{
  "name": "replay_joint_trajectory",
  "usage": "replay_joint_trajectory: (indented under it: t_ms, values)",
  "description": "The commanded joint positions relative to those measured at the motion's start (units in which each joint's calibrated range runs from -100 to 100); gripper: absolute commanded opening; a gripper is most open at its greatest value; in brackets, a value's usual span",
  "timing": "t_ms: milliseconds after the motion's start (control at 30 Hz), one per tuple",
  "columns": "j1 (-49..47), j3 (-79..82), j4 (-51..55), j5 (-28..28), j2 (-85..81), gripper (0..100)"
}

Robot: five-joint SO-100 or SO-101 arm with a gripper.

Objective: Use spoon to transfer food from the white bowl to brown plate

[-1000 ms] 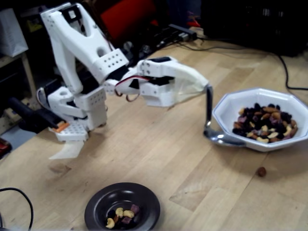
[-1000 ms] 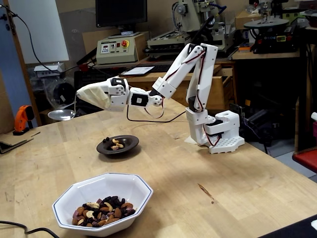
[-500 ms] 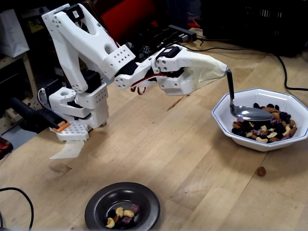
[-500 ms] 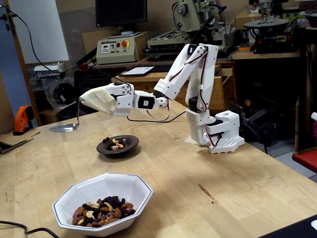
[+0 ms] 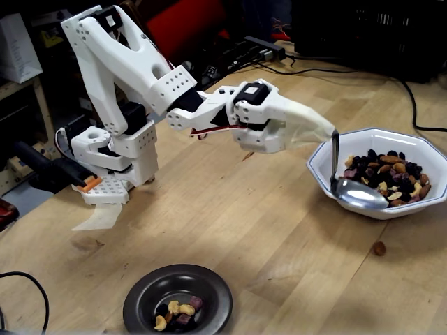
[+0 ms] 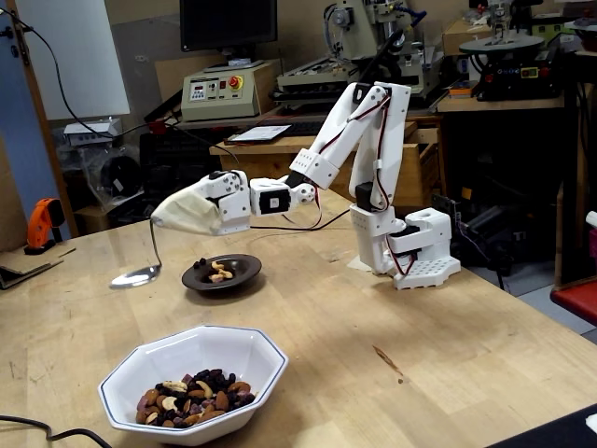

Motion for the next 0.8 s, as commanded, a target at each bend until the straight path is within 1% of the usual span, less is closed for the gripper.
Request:
replay_joint_trajectory:
  t_ms: [0, 333, 567, 767]
  values:
    - [-0.67, -1.68, 5.6, -0.1, -7.87, 4]
    - [-0.38, -0.97, 20.7, -0.1, -23.19, 4]
    - [-0.67, -0.88, 28.45, -0.05, -33.21, 4]
    - [-0.3, -0.88, 35.25, -0.05, -38.68, 4]
